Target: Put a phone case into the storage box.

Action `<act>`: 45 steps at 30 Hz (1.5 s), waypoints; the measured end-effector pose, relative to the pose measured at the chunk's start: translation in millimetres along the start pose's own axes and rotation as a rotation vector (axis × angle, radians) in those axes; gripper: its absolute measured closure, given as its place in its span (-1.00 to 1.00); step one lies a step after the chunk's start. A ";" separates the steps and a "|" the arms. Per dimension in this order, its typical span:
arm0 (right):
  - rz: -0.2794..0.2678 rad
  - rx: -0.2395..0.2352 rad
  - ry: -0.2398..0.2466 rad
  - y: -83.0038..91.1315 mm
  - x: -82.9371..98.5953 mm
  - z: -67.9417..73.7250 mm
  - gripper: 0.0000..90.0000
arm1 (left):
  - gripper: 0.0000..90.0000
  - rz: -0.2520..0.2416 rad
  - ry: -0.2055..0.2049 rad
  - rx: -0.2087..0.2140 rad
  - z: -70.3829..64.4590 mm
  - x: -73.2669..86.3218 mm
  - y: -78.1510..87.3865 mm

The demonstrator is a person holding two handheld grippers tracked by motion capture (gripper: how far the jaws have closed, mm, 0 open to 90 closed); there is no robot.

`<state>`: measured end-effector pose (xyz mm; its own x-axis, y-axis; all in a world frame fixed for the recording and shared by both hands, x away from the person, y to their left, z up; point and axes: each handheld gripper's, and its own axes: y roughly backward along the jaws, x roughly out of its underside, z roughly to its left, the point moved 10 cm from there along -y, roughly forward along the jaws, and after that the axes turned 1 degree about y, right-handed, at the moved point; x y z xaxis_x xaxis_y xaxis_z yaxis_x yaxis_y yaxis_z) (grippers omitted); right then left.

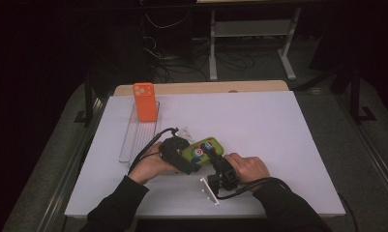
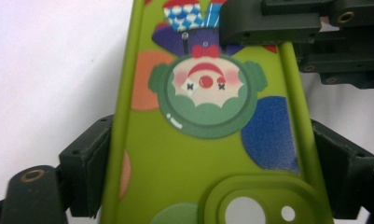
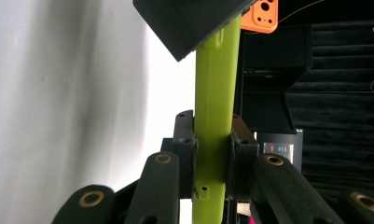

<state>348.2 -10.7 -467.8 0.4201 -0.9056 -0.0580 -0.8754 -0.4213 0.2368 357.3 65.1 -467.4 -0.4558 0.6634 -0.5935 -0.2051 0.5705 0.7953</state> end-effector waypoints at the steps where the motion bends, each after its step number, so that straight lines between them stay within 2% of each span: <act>1: 0.000 0.000 -0.003 0.1 0.0 -0.4 0.68 | -0.73 -0.002 0.006 0.005 -1.2 -0.2 -0.5; 3: 0.001 -0.003 -0.003 0.1 0.2 0.0 0.68 | -0.86 -0.004 -0.001 0.008 -1.6 -0.3 -0.4; 4: 0.003 -0.004 -0.004 0.1 0.3 0.2 0.68 | -0.91 0.011 -0.017 0.010 -0.7 1.0 0.7; 6: 0.006 -0.009 0.000 0.0 1.0 0.5 0.68 | -1.00 -0.006 -0.004 0.020 -3.6 -0.3 0.8; 7: 0.007 -0.010 0.000 -0.2 1.4 0.6 0.68 | -1.00 -0.017 -0.009 0.021 -3.9 -1.4 2.2; 8: 0.011 -0.007 -0.004 -0.3 2.4 0.3 0.68 | -1.00 -0.003 -0.025 0.022 -3.0 -0.3 5.1; 9: 0.017 -0.011 -0.016 -0.3 3.4 0.6 0.68 | -1.00 -0.026 -0.016 0.027 -4.0 -2.2 5.8; 10: 0.021 -0.014 -0.024 -0.7 4.7 1.0 0.68 | -1.00 -0.015 -0.026 0.026 -2.9 -1.4 7.8; 11: 0.025 -0.015 -0.027 -0.9 5.9 0.7 0.68 | -1.00 -0.031 -0.015 0.027 -3.2 -2.6 9.0; 17: 0.053 -0.020 -0.050 -2.5 16.4 -1.9 0.68 | -1.00 -0.028 -0.026 0.024 2.1 0.1 16.2; 20: 0.070 -0.022 -0.059 -2.6 22.4 -4.7 0.68 | -1.00 -0.033 -0.019 0.018 4.7 0.9 19.3; 22: 0.078 -0.016 -0.083 -3.2 26.4 -5.3 0.68 | -1.00 -0.051 0.004 0.019 4.8 -0.1 19.5; 23: 0.076 -0.012 -0.085 -4.2 27.7 -5.6 0.68 | -1.00 -0.049 0.005 0.018 5.8 0.7 20.3; 24: 0.087 -0.040 -0.092 -4.5 31.3 -3.6 0.68 | -1.00 -0.033 -0.012 0.019 7.6 2.6 21.7; 26: 0.102 -0.052 -0.127 -4.7 36.6 -2.9 0.68 | -1.00 -0.041 -0.005 0.007 9.8 2.8 21.7; 27: 0.104 -0.054 -0.143 -5.3 38.6 -3.5 0.68 | -1.00 -0.034 -0.019 0.004 11.7 3.4 22.5; 28: 0.109 -0.053 -0.146 -5.4 40.7 -5.2 0.68 | -1.00 -0.034 -0.005 0.005 11.5 4.1 22.2; 30: 0.108 -0.063 -0.196 -6.8 44.1 -5.5 0.68 | -1.00 -0.046 0.008 0.003 11.1 3.2 21.2; 32: 0.132 -0.070 -0.262 -5.6 46.8 -5.5 0.68 | -1.00 -0.035 -0.013 0.002 12.6 4.1 21.7; 33: 0.129 -0.073 -0.270 -6.4 48.1 -7.0 0.68 | -1.00 -0.026 -0.029 -0.001 13.9 4.9 22.1; 34: 0.130 -0.084 -0.297 -6.3 49.3 -7.3 0.68 | -1.00 -0.026 -0.023 -0.005 13.9 5.0 22.0; 35: 0.125 -0.092 -0.297 -7.3 50.7 -8.2 0.68 | -1.00 -0.029 0.001 -0.004 12.7 5.2 21.6; 36: 0.132 -0.108 -0.337 -7.1 52.0 -6.5 0.68 | -1.00 -0.037 0.008 -0.006 12.7 4.6 21.1; 38: 0.124 -0.105 -0.396 -7.9 52.8 -9.4 0.68 | -1.00 -0.010 -0.022 -0.010 15.6 7.2 22.8; 40: 0.129 -0.125 -0.436 -7.3 55.3 -10.5 0.68 | -1.00 -0.035 0.009 -0.011 13.7 4.8 21.3; 41: 0.122 -0.123 -0.472 -7.9 55.6 -11.8 0.68 | -1.00 -0.035 -0.013 -0.015 15.5 4.5 21.6; 42: 0.117 -0.132 -0.494 -8.0 56.1 -12.3 0.68 | -1.00 -0.035 -0.012 -0.017 15.6 4.4 21.5; 44: 0.124 -0.161 -0.596 -6.5 55.4 -10.7 0.68 | -1.00 -0.031 -0.015 -0.019 16.2 4.8 21.6; 45: 0.124 -0.164 -0.617 -6.4 55.8 -11.0 0.68 | -1.00 -0.013 -0.035 -0.021 17.8 6.4 22.6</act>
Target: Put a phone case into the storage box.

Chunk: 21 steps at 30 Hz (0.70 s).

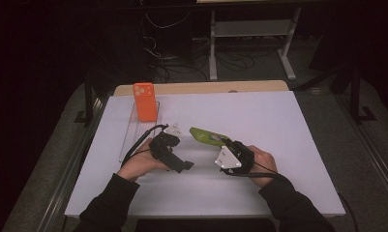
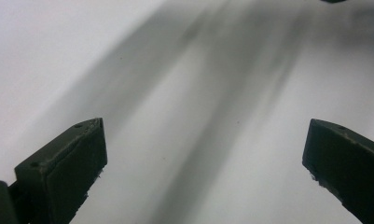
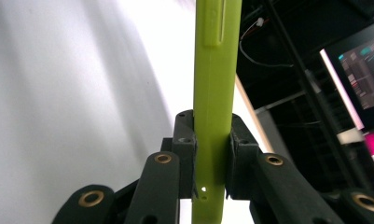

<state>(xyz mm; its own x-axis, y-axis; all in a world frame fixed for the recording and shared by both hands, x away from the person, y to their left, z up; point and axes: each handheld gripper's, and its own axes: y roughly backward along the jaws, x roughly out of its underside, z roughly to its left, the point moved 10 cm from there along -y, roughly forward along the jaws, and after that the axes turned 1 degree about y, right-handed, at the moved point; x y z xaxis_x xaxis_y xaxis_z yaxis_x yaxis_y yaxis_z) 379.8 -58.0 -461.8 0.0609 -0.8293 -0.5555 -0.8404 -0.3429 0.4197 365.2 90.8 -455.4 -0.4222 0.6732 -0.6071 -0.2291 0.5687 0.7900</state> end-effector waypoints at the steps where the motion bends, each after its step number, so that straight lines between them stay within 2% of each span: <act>1: -0.006 -0.008 -0.029 0.0 -0.4 -0.6 0.68 | -1.00 0.013 -0.012 -0.004 1.4 1.1 0.6; 4: -0.002 -0.041 -0.089 -0.5 1.2 -2.5 0.68 | -1.00 0.009 0.004 -0.005 1.0 0.9 0.2; 5: -0.008 -0.043 -0.101 -1.0 1.3 -3.7 0.68 | -1.00 -0.016 0.036 -0.004 -1.1 -1.5 -1.3; 6: -0.009 -0.049 -0.110 -1.2 1.7 -4.3 0.68 | -1.00 -0.018 0.038 -0.004 -1.0 -1.5 -1.3; 7: -0.003 -0.068 -0.149 -1.0 2.5 -4.3 0.68 | -1.00 -0.019 0.038 -0.004 -0.9 -1.7 -1.3; 8: -0.007 -0.078 -0.161 -1.3 2.6 -4.6 0.68 | -1.00 -0.020 0.038 -0.006 -0.6 -1.9 -1.2; 10: -0.009 -0.099 -0.226 -1.4 2.4 -4.2 0.68 | -1.00 0.004 0.005 -0.011 2.5 0.1 0.6; 12: -0.011 -0.129 -0.301 -1.2 2.0 -3.5 0.68 | -1.00 0.002 0.017 -0.014 2.3 0.1 0.3; 14: -0.016 -0.152 -0.343 -1.9 2.4 -4.8 0.68 | -1.00 0.004 0.019 -0.016 2.8 0.2 0.6; 17: -0.023 -0.194 -0.438 -2.4 3.2 -6.5 0.68 | -1.00 0.000 0.021 -0.017 3.1 -0.2 0.9; 21: -0.019 -0.253 -0.578 -2.3 4.9 -6.9 0.68 | -1.00 -0.004 0.024 -0.019 3.4 -0.8 1.1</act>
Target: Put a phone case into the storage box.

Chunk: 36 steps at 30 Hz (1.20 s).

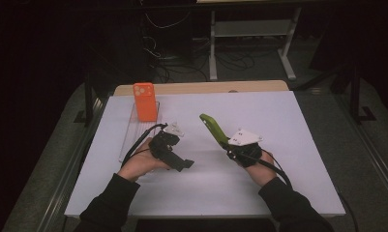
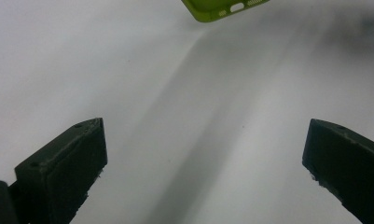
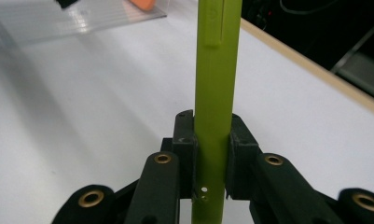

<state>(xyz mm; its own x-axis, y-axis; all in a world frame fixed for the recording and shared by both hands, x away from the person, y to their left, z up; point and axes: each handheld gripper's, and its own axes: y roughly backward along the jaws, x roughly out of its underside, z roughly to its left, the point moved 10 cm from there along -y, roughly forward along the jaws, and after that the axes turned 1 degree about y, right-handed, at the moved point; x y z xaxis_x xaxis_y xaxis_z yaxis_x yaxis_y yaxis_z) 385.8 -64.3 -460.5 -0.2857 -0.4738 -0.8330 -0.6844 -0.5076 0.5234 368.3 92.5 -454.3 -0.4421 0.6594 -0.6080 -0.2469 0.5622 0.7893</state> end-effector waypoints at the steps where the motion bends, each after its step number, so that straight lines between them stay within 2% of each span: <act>1: 0.000 -0.009 -0.010 0.0 0.5 -2.3 0.68 | -1.00 -0.002 0.001 -0.002 0.1 -0.3 0.0; 3: -0.004 -0.028 -0.065 0.2 1.1 -5.5 0.68 | -1.00 -0.011 0.006 -0.002 0.6 -1.0 -0.1; 6: -0.030 -0.083 -0.192 0.6 -0.4 -8.8 0.68 | -1.00 -0.016 0.012 -0.004 1.3 -1.6 0.1; 10: -0.051 -0.110 -0.284 2.1 -0.9 -12.5 0.68 | -1.00 -0.022 0.014 -0.009 2.2 -3.1 1.0; 11: -0.055 -0.115 -0.293 2.6 -1.0 -13.1 0.68 | -1.00 -0.043 0.044 -0.002 0.2 -5.4 0.5; 12: -0.057 -0.118 -0.297 3.1 -1.1 -13.4 0.68 | -1.00 -0.039 0.031 -0.003 1.9 -5.5 1.3; 14: -0.059 -0.117 -0.306 3.7 -1.3 -13.2 0.68 | -1.00 -0.071 0.058 -0.004 1.4 -10.6 2.0; 15: -0.061 -0.119 -0.309 3.8 -1.8 -12.5 0.68 | -1.00 -0.073 0.054 -0.002 2.2 -12.3 3.4; 21: -0.078 -0.126 -0.330 3.2 -7.5 -4.2 0.68 | -1.00 -0.184 0.105 -0.009 4.3 -32.5 8.4; 24: -0.087 -0.133 -0.327 1.5 -11.1 2.1 0.68 | -1.00 -0.230 0.138 -0.001 5.5 -41.5 11.0; 28: -0.094 -0.145 -0.309 -0.6 -15.1 11.5 0.68 | -1.00 -0.272 0.156 0.005 7.7 -51.2 12.4; 36: -0.106 -0.183 -0.288 -2.7 -22.2 30.8 0.68 | -1.00 -0.334 0.174 0.033 7.5 -69.3 10.3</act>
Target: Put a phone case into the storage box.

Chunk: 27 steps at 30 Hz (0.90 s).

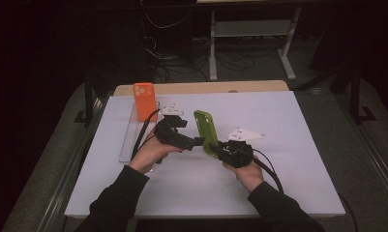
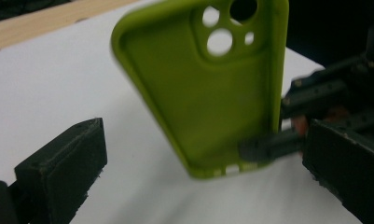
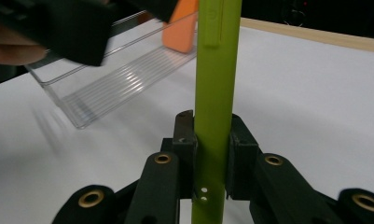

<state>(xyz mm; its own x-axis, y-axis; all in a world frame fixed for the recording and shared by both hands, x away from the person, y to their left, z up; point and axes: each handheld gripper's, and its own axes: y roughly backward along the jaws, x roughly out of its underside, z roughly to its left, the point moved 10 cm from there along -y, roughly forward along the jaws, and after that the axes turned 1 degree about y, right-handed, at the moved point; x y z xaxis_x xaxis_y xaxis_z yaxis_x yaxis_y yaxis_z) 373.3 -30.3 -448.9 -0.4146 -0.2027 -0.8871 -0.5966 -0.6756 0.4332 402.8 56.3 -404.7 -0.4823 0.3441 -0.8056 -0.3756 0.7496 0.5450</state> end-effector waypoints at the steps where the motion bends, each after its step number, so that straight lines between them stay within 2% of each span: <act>1: 0.001 -0.004 0.007 -0.4 0.0 1.5 0.68 | -1.00 -0.007 -0.009 0.002 0.0 -2.3 -1.2; 2: 0.003 -0.006 0.006 -0.8 0.2 3.6 0.68 | -1.00 -0.014 0.003 0.006 -1.2 -4.0 -2.5; 5: 0.001 -0.020 0.008 -1.8 -0.5 10.0 0.68 | -1.00 -0.030 0.002 0.008 -0.5 -7.3 -6.1; 8: -0.009 -0.032 0.013 -2.1 -2.1 15.9 0.68 | -1.00 -0.035 -0.017 0.010 1.7 -8.3 -7.9; 10: -0.007 -0.037 0.021 -2.4 -1.8 18.4 0.68 | -1.00 -0.048 -0.011 0.011 1.3 -9.8 -8.5; 14: -0.004 -0.046 0.034 -4.7 -0.4 23.6 0.68 | -1.00 -0.081 0.038 0.023 -2.9 -11.5 -11.2; 16: 0.000 -0.042 0.043 -6.2 1.0 25.2 0.68 | -1.00 -0.086 0.034 0.018 -2.3 -11.5 -13.2; 19: 0.004 -0.038 0.057 -7.8 2.5 25.6 0.68 | -0.99 -0.098 0.053 0.009 -0.4 -11.4 -14.2; 24: 0.013 -0.026 0.059 -8.4 4.4 24.1 0.68 | -0.81 -0.124 0.059 -0.004 0.7 -12.3 -12.8; 27: 0.014 -0.017 0.072 -8.9 4.8 23.7 0.68 | -0.77 -0.137 0.057 -0.005 -0.5 -13.2 -13.0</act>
<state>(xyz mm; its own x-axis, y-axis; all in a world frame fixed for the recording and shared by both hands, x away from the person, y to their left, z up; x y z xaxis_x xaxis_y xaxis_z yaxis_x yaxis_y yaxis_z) 360.3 -8.4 -453.3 -0.3717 -0.2621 -0.8906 -0.5792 -0.6842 0.4431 413.7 41.7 -401.0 -0.4704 0.2065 -0.8580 -0.4449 0.7842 0.4326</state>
